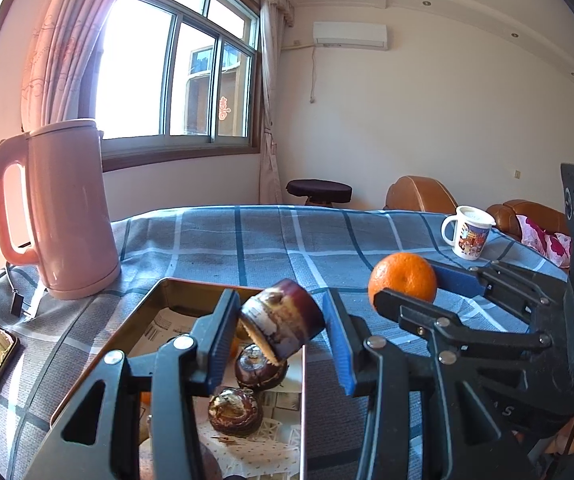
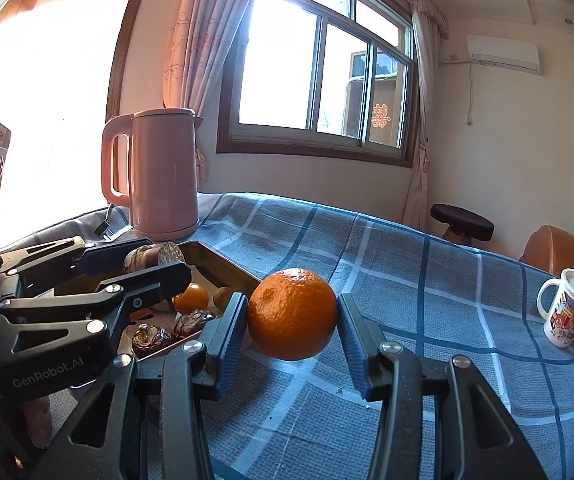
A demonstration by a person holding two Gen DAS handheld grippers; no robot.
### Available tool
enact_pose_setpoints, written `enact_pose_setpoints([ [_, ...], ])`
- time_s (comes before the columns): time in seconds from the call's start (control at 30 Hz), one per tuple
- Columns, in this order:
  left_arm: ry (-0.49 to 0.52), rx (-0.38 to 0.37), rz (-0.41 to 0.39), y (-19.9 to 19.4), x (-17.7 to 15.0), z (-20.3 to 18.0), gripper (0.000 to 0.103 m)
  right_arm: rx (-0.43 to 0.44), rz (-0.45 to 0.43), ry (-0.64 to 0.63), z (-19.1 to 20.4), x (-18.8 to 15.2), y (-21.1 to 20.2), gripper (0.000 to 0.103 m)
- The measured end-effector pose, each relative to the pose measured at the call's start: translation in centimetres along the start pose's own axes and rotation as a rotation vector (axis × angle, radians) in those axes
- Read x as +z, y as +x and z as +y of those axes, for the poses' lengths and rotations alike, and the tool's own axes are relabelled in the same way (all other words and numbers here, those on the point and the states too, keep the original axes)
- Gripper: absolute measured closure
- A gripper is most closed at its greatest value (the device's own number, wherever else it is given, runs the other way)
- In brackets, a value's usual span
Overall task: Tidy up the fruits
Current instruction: 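Carry the root slice with the left tool over the tin box while the right tool carries the orange, then lower the root slice into the tin box with the left tool while the right tool lowers the orange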
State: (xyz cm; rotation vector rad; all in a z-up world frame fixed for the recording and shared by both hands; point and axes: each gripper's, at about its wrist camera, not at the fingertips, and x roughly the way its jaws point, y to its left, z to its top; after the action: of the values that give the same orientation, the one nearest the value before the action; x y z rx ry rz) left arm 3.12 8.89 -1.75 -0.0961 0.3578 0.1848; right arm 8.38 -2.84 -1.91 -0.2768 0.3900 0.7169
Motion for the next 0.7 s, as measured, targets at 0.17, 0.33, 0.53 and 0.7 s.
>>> enact_pose_setpoints([
  [0.17,-0.015,0.02,0.0,-0.3,-0.1,1.1,0.058,0.02,0.001,-0.017,1.0,0.5,0.3,0.055],
  [0.33,-0.024,0.039,0.007,-0.3,-0.1,2.2,0.058,0.042,0.0,-0.033,1.9,1.0,0.7,0.055],
  [0.53,-0.031,0.064,0.015,-0.3,-0.1,3.4,0.058,0.066,-0.001,-0.056,3.2,1.6,1.1,0.055],
  [0.7,-0.036,0.082,0.024,-0.4,-0.1,4.3,0.058,0.082,-0.005,-0.064,4.0,2.0,1.2,0.055],
])
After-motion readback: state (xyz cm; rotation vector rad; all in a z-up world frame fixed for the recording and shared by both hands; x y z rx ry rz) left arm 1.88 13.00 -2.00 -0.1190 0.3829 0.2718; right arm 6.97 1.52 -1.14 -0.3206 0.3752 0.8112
